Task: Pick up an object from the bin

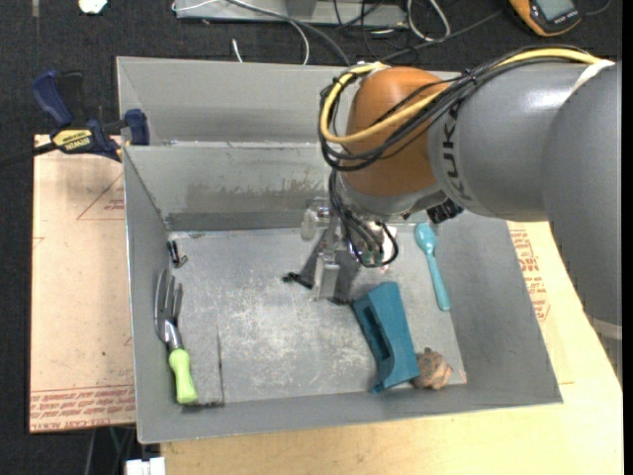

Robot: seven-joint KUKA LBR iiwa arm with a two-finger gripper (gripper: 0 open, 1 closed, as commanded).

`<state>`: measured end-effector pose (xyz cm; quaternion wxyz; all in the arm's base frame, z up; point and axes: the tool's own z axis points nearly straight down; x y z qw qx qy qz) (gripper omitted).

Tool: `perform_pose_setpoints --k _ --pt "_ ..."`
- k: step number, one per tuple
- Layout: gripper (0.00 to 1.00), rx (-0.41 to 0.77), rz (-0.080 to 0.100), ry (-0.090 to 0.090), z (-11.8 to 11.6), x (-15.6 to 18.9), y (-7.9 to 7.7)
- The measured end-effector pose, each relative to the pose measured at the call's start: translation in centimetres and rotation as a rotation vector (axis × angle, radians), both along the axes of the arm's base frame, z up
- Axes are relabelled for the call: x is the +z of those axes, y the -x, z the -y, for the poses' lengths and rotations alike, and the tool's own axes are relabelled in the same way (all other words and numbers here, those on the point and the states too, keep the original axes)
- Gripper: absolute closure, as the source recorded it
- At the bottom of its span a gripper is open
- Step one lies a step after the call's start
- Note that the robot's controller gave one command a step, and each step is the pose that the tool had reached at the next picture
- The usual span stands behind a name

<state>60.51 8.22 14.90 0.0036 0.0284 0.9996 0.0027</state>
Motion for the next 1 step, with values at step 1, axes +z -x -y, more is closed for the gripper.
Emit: perform_pose_setpoints --k 1 --pt "0.00 0.115 0.002 0.002 2.97 -2.67 -0.53"
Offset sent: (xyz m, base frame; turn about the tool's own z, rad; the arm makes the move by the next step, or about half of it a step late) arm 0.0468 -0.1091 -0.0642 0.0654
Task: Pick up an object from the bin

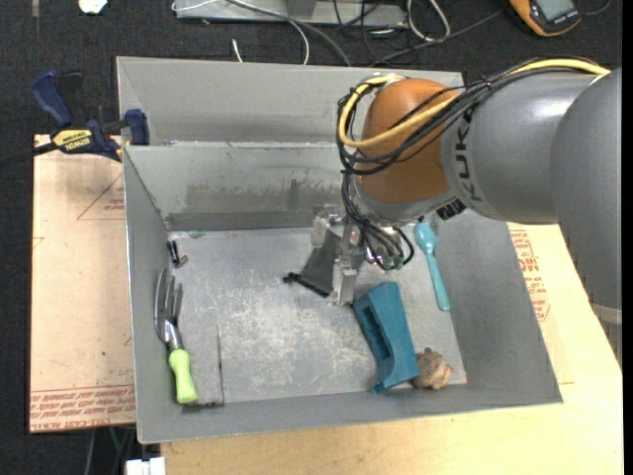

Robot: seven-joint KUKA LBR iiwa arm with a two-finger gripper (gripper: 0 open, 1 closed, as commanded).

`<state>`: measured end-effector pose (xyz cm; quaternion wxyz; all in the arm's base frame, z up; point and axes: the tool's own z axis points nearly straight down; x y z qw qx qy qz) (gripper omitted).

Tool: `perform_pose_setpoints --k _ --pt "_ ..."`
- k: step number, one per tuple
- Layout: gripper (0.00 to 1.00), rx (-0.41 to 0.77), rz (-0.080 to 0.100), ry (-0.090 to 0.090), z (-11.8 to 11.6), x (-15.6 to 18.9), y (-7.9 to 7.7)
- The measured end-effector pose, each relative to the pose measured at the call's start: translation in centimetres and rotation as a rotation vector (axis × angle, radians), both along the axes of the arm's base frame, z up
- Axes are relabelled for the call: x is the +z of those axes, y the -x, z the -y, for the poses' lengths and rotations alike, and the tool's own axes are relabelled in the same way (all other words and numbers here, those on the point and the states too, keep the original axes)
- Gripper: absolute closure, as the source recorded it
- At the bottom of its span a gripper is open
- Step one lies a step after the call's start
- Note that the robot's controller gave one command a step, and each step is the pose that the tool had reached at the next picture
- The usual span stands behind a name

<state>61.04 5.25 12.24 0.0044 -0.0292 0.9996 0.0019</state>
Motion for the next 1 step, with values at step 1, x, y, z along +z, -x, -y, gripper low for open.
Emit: perform_pose_setpoints --k 1 --pt "0.00 -0.079 0.000 -0.002 4.71 -2.10 -2.67"
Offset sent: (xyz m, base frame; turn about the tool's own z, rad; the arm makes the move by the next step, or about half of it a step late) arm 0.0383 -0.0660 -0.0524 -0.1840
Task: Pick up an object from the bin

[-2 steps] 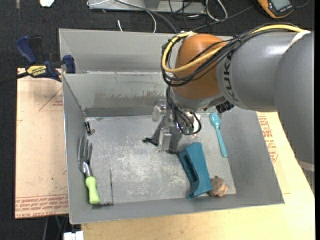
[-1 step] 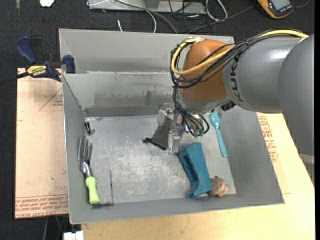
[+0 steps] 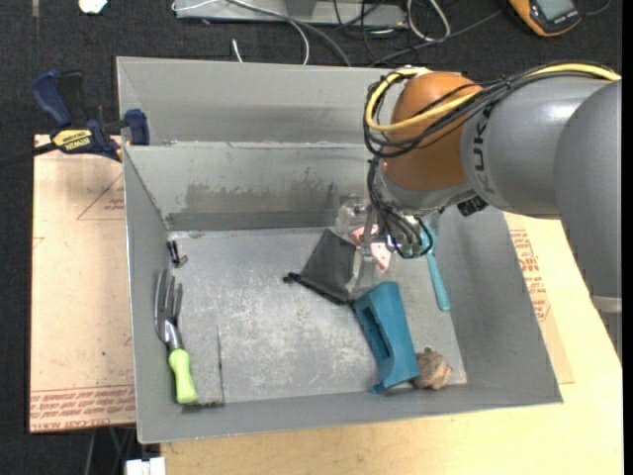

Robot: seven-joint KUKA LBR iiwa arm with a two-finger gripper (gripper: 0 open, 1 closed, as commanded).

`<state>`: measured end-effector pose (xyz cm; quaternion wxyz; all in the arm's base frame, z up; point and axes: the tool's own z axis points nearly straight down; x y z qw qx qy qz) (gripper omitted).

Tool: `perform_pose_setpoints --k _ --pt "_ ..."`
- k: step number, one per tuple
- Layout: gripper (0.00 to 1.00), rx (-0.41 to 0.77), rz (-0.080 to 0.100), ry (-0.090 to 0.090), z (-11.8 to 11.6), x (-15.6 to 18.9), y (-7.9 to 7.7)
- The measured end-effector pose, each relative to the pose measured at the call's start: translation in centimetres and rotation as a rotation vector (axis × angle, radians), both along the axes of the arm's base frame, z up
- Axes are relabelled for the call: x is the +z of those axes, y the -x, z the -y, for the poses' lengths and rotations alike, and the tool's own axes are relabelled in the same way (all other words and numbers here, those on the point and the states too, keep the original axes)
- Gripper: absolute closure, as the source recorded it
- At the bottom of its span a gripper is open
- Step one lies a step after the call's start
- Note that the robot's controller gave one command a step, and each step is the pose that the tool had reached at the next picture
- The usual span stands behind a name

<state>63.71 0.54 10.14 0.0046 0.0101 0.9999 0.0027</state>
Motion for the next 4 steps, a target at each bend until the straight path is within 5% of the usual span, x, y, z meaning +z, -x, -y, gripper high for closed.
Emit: perform_pose_setpoints --k 1,2,3,4 --pt "0.00 -0.011 0.002 -0.001 1.4 -1.6 -0.6" --pt "1.00 0.049 0.003 0.000 1.6 -3.0 0.3" --pt "1.00 0.049 0.003 0.000 1.6 -3.0 0.3" --pt "1.00 -0.022 0.003 -0.002 0.3 4.7 0.0"
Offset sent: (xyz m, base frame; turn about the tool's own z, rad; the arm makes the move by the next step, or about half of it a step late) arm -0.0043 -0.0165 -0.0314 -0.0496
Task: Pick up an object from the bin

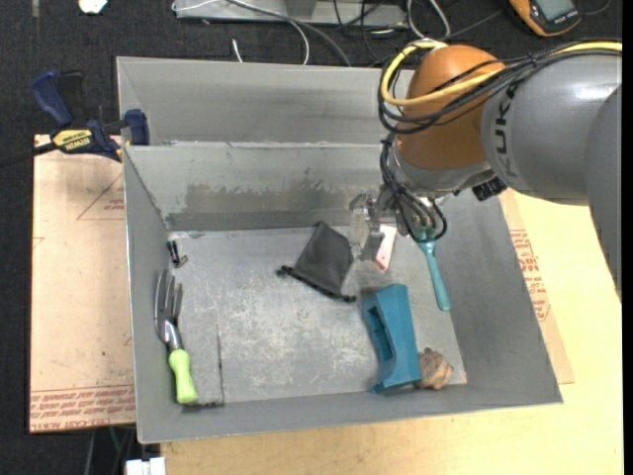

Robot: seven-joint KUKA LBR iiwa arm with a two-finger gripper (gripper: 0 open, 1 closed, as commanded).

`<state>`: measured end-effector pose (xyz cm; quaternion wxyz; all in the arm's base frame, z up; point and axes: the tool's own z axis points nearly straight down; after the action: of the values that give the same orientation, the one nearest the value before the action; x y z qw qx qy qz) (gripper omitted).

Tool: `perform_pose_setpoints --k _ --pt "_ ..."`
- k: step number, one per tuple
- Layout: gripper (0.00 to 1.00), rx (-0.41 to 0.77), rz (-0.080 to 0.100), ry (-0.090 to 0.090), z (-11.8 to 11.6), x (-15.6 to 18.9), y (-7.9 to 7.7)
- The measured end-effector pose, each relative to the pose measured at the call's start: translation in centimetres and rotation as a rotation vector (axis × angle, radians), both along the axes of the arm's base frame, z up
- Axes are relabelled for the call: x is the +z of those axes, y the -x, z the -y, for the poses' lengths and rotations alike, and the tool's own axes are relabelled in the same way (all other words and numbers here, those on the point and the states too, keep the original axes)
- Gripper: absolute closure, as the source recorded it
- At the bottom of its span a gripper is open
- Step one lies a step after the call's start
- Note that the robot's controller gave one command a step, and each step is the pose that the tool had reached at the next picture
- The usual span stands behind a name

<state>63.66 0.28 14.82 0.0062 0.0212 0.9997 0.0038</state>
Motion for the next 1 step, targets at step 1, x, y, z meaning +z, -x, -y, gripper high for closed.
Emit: perform_pose_setpoints --k 1 --pt "0.00 0.029 -0.006 0.001 0.03 4.39 -0.91"
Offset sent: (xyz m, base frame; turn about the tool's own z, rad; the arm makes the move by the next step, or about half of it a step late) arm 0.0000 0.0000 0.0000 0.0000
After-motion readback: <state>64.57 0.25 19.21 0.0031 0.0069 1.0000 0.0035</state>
